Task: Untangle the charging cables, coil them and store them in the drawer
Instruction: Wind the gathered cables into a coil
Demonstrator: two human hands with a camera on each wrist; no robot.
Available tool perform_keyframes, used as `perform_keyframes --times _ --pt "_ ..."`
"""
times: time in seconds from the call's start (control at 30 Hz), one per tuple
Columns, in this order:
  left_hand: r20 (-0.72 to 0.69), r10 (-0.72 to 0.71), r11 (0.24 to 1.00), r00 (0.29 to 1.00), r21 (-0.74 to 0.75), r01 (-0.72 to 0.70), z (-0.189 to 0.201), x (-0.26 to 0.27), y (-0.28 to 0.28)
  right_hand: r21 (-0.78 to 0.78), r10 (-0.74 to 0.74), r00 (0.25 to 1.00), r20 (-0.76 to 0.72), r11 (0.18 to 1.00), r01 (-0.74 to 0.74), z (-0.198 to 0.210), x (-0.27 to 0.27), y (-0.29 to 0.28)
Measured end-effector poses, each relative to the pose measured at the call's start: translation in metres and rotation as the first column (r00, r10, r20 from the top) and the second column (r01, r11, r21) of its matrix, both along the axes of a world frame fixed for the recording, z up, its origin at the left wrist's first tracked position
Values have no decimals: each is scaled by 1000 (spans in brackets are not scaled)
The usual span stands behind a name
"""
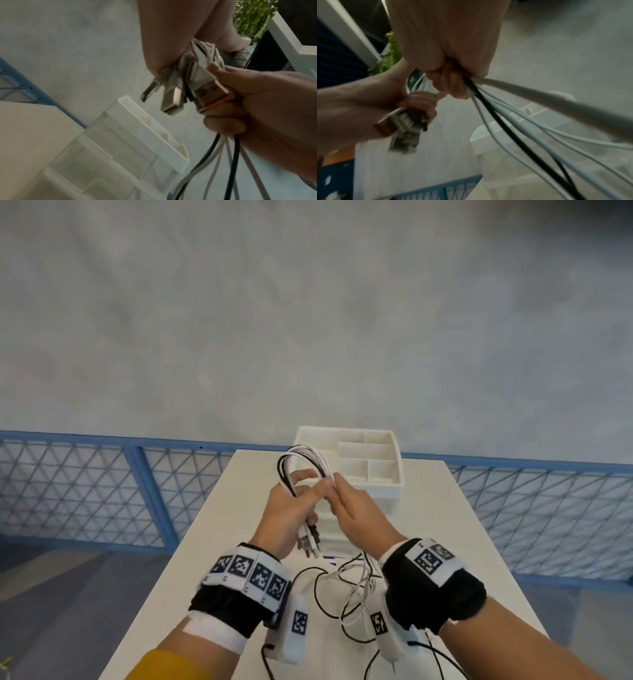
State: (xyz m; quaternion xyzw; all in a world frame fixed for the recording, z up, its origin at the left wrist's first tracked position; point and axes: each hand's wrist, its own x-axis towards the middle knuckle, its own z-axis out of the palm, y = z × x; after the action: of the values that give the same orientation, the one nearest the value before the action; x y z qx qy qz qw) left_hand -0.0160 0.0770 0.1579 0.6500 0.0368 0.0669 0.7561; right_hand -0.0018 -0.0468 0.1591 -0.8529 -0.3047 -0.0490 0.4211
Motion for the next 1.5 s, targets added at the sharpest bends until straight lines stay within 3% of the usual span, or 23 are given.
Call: perform_keyframes --times 0.17,0.37,0.6,0.77,0.87,0.97,1.07,1.17,1.27,1.3,1.33,1.4,1.43,1.5 --pt "-11 78 996 997 32 -78 5 5 -7 -427 -18 999 41 903 34 -2 -11 12" --pt "-27 122 992 992 -42 -123 13 14 -4 -654 39 991 132 755 58 9 -20 10" --pt "-17 115 993 993 29 -115 16 22 -1 -630 50 997 64 777 2 11 -23 9" --pt "-24 184 980 983 -73 -185 38 29 15 -282 87 966 -245 947 -157 -8 -23 -10" --pt "-16 218 950 976 -227 -216 53 32 30 -330 53 941 -334 929 -170 -39 -20 -31" --pt "43 170 912 985 -385 -140 59 33 37 -384 -2 950 -313 915 -125 -54 -8 -42" --pt "119 60 938 991 -345 -16 55 33 34 -373 -78 957 -281 927 -34 -47 10 -53" --pt "184 43 945 982 -327 20 55 28 30 -496 -167 952 -255 868 19 -45 26 -65" --pt "231 56 958 971 -286 13 56 26 25 -742 -223 965 -137 669 50 -42 26 -58" --pt "246 63 962 967 -271 7 56 26 21 -751 -200 974 -110 658 50 -38 24 -53" --pt "259 66 968 963 -251 1 56 26 17 -680 -134 983 -125 733 13 -33 21 -45" --pt "284 68 981 956 -195 -12 55 26 5 -349 6 976 -216 933 -83 -17 10 -24" --pt "290 71 984 954 -178 -19 53 25 -1 -172 66 963 -260 978 -114 -13 5 -12" --pt "288 81 982 954 -186 -27 51 23 -7 56 119 936 -331 993 -106 -12 -1 4"
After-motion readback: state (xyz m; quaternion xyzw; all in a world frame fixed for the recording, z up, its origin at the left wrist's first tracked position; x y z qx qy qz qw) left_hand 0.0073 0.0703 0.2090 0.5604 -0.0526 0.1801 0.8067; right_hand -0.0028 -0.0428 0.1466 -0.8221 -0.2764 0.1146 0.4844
